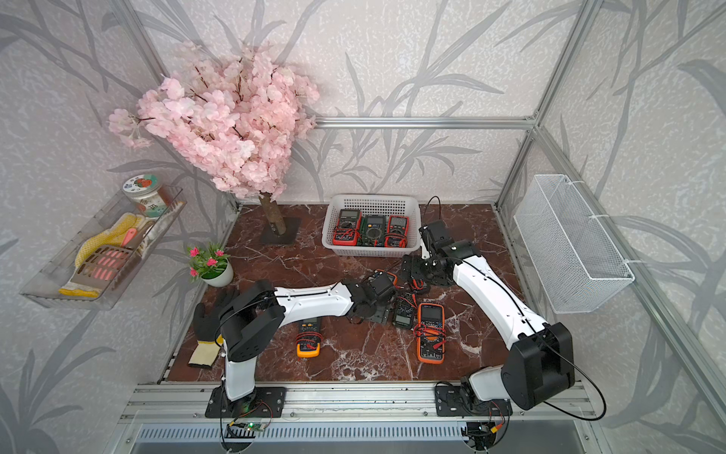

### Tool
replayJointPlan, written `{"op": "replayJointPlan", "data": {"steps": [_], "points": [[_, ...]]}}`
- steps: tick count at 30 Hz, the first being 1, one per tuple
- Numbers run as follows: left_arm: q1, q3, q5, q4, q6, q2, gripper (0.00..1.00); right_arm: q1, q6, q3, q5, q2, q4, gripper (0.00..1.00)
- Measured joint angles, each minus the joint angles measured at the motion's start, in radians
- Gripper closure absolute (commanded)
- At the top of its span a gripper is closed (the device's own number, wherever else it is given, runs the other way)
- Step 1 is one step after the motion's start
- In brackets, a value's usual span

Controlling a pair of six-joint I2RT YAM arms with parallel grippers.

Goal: Put the multimeter into the basket
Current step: Pick up the multimeter from the center of the board, then place the multimeter at the center of the board.

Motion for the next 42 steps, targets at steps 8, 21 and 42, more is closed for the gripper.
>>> {"op": "replayJointPlan", "data": {"steps": [8, 21, 42], "points": [[0.004, -0.045, -0.030, -0.074, 0.012, -0.128, 1.00, 0.000, 0.000, 0.000, -0.008, 0.000, 0.000, 0.01], [0.005, -0.100, -0.058, -0.114, 0.014, -0.253, 1.00, 0.000, 0.000, 0.000, -0.018, 0.023, 0.010, 0.01], [0.006, -0.152, -0.013, 0.041, -0.005, -0.081, 0.33, -0.009, -0.005, 0.025, -0.021, 0.056, 0.011, 0.01]]}}
